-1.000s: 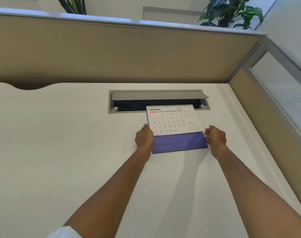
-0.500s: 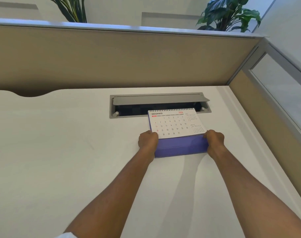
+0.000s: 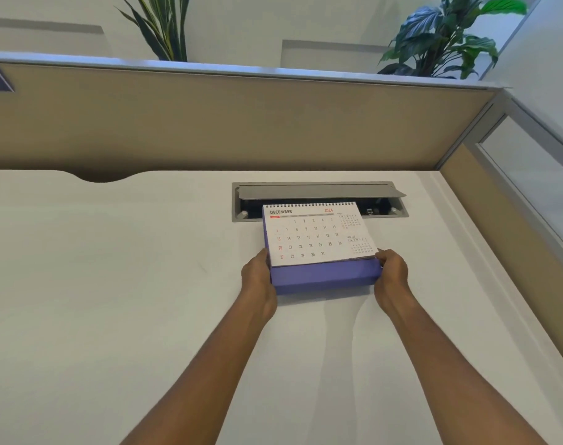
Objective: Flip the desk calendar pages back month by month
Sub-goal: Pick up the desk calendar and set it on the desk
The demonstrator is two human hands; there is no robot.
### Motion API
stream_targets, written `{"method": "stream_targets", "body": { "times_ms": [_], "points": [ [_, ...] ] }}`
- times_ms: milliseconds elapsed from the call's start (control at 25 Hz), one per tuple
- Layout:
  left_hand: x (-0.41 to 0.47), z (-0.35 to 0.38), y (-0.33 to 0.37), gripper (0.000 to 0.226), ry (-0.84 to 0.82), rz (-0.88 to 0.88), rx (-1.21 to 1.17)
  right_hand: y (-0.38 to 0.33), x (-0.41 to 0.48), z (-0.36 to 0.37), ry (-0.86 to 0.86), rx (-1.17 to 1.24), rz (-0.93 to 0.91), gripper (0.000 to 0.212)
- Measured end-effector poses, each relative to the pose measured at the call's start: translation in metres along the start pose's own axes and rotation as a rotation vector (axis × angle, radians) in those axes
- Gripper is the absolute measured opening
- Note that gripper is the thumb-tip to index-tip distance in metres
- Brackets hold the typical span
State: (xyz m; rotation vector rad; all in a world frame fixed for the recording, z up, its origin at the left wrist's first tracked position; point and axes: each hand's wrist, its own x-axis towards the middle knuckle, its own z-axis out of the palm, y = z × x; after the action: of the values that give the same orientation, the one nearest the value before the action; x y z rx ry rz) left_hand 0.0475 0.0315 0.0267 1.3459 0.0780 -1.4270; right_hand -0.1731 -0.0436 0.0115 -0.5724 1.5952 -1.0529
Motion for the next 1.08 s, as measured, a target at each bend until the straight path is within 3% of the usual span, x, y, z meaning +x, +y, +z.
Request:
{"method": "stream_targets", "body": {
  "times_ms": [240, 520, 760, 1080],
  "points": [
    [-0.026, -0.073, 0.043, 0.032, 0.093, 0.080, -0.172, 0.019, -0.072, 0.045, -0.234, -0.053, -0.133, 0.024],
    [-0.077, -0.175, 0.093, 0.019, 0.080, 0.235, -0.194, 0.041, -0.146, 0.102, -0.421, -0.160, -0.230, 0.029],
    [-0.110, -0.257, 0.115, 0.026, 0.102, 0.298, -0.230, 0.051, -0.195, 0.140, -0.663, -0.230, -0.208, 0.050],
    [-0.123, -0.330, 0.125, 0.020, 0.219, 0.297, -0.263, 0.086, -0.227, 0.184, -0.822, -0.212, -0.096, 0.049]
  ]
}}
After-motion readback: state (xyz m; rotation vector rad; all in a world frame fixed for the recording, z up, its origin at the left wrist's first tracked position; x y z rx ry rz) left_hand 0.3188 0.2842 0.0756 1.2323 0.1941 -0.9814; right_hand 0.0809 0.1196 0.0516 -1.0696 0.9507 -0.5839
